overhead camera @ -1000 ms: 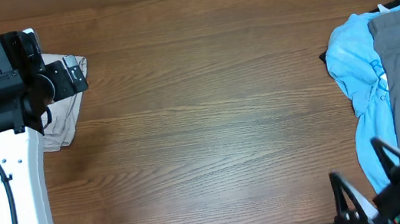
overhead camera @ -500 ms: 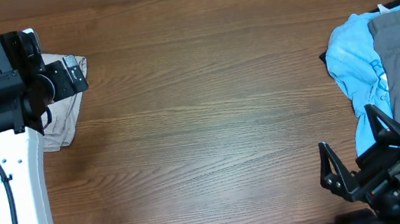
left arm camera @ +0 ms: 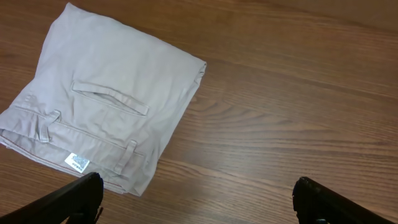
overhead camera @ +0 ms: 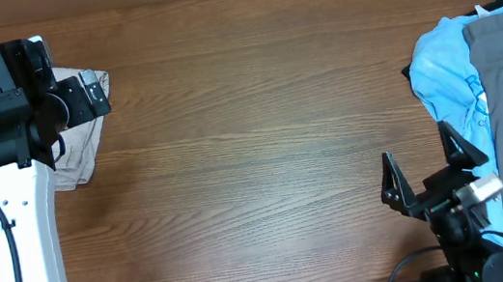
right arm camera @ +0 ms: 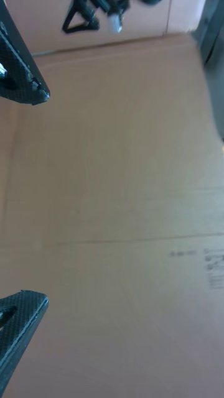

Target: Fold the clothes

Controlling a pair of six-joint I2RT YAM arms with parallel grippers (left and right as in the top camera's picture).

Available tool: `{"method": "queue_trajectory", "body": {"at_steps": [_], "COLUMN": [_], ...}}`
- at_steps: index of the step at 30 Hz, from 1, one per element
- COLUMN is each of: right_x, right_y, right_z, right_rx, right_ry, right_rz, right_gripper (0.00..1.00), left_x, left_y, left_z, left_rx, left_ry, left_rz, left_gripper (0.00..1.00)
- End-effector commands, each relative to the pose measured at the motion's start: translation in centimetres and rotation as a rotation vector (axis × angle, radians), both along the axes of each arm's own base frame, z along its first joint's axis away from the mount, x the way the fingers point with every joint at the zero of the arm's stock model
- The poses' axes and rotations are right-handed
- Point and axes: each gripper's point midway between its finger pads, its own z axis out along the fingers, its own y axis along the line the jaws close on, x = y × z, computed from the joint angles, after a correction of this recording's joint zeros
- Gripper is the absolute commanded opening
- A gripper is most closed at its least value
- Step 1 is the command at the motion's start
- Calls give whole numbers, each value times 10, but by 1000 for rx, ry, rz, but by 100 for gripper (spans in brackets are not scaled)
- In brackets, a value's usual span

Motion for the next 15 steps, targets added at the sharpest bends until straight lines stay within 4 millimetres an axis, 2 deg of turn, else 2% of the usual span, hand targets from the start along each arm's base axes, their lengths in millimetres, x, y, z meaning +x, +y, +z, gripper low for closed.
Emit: {"method": "queue_trajectory", "body": {"at_steps": [1, 3, 8, 13, 15], "right_x": [7, 12, 16, 27, 28], "right_y": [-8, -9, -12, -18, -18], "right_z": [-16, -29, -36, -69, -78], "right_rx": [7, 7, 0, -19, -82], "right_ry": [22, 50, 82, 220, 240], "right_rz": [-47, -56, -80, -112, -132], "right_gripper": [100, 100, 100, 100, 100], "left_x": [1, 1, 0, 1, 1], "left_y": [-1, -1, -1, -1, -1], "left_z": [0, 0, 0, 0, 0], "left_rx": [-10, -10, -10, -10, -10], "left_ry": [-5, -5, -5, -5, -5], "left_rz": [1, 1, 1, 1, 1], "left_gripper": [100, 100, 100, 100, 100]}}
